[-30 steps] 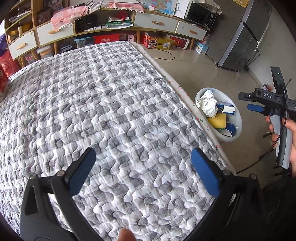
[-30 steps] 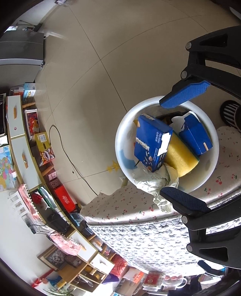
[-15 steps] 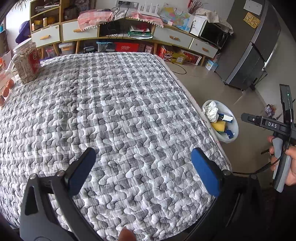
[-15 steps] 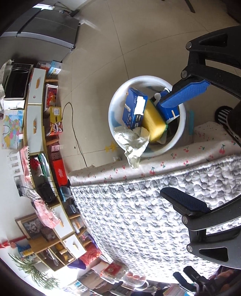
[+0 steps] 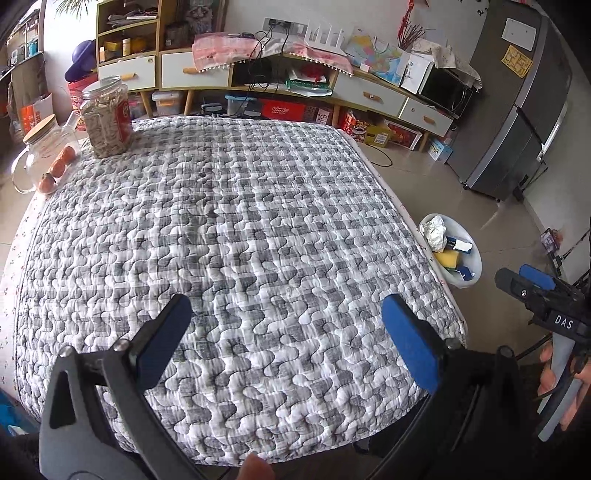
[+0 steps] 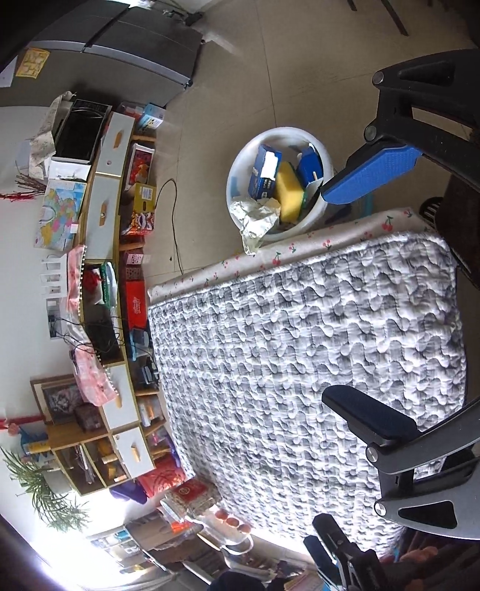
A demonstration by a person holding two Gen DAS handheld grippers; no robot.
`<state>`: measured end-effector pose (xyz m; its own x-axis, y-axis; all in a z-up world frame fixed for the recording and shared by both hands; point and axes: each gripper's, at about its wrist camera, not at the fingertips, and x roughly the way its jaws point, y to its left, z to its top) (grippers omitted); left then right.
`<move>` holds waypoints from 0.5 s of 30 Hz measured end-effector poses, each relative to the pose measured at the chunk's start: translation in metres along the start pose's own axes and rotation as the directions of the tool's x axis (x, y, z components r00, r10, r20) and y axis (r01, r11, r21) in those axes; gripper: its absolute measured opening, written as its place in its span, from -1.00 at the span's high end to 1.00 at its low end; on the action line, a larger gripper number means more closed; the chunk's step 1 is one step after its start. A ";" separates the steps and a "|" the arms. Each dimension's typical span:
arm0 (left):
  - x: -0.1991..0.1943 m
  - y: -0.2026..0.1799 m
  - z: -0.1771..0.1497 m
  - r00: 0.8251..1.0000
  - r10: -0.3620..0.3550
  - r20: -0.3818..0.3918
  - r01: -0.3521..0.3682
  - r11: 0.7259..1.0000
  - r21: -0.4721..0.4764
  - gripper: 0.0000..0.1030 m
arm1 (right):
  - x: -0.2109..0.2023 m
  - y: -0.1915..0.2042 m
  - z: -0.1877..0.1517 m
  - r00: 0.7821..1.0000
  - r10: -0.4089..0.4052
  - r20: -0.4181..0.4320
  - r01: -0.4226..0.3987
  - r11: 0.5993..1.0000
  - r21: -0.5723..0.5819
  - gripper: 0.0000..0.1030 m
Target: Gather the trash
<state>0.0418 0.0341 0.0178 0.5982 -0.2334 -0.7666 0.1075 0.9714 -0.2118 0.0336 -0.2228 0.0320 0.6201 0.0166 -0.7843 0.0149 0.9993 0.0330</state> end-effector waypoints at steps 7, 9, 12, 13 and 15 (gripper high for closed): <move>-0.011 0.007 -0.016 0.999 0.045 0.012 -0.045 0.999 -0.020 -0.98 | 0.002 0.011 -0.031 0.996 -0.070 0.061 0.068 0.997 0.027 -0.97; -0.014 0.007 -0.020 0.998 0.062 0.026 -0.061 0.998 -0.027 -0.98 | 0.003 0.008 -0.038 0.992 -0.098 0.082 0.094 0.995 0.043 -0.99; -0.017 0.006 -0.026 0.993 0.105 0.049 -0.103 0.994 -0.032 -0.98 | 0.004 0.007 -0.043 0.989 -0.121 0.090 0.119 0.992 0.032 -1.00; -0.018 0.005 -0.027 0.992 0.116 0.051 -0.114 0.993 -0.032 -0.98 | 0.004 0.008 -0.043 0.987 -0.126 0.095 0.124 0.992 0.025 -0.99; -0.016 0.003 -0.030 0.990 0.133 0.047 -0.132 0.991 -0.031 -0.98 | 0.004 0.009 -0.045 0.986 -0.134 0.099 0.133 0.991 0.017 -1.00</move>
<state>0.0086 0.0391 0.0113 0.6440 -0.0995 -0.7585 0.0028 0.9918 -0.1278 0.0012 -0.2120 0.0011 0.6874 -0.1205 -0.7162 0.1102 0.9920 -0.0612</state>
